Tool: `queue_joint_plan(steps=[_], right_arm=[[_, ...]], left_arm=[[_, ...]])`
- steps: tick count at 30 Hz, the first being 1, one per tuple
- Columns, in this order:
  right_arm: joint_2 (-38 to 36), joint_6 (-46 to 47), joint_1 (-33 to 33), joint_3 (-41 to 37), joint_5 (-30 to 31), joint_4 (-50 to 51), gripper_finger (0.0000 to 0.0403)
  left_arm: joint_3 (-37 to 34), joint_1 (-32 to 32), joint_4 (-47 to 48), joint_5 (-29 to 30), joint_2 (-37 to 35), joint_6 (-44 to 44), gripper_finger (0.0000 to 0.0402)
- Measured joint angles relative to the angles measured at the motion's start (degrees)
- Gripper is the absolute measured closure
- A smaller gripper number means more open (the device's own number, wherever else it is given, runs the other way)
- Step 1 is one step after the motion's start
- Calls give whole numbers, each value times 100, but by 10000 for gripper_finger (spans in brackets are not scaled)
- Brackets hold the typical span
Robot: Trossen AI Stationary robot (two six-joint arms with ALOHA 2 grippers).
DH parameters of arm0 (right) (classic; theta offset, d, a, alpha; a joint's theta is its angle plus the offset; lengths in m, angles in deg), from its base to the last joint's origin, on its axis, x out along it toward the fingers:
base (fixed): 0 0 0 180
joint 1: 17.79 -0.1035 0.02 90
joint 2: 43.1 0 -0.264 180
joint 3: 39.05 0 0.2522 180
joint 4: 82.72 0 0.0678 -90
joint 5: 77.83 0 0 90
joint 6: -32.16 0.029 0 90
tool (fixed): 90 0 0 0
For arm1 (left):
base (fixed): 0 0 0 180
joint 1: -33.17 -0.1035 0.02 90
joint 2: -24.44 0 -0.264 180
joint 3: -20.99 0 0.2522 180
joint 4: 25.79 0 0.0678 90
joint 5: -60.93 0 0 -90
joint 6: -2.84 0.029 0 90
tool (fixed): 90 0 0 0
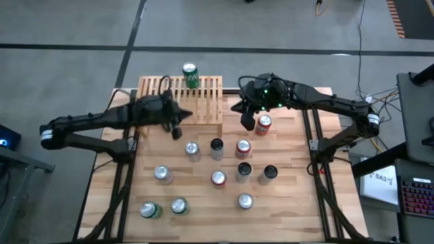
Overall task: Place canned beverage on shelf
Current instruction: Put the bottom left white/blue soda can on the shelf
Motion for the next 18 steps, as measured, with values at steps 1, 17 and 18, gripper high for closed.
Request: queue_joint_plan(steps=[1, 17, 18], right_arm=[[0, 87, -68, -3, -2, 97, 394], [-2, 857, -1833, -134, -1, 1160, 394], [-2, 858, -1958, -135, 14, 1198, 394]], left_arm=[[0, 226, -59, 3, -44, -57, 401], [0, 2903, -1047, 1642, 582, -202, 401], [0, 2990, -1052, 1687, 631, -226, 401]])
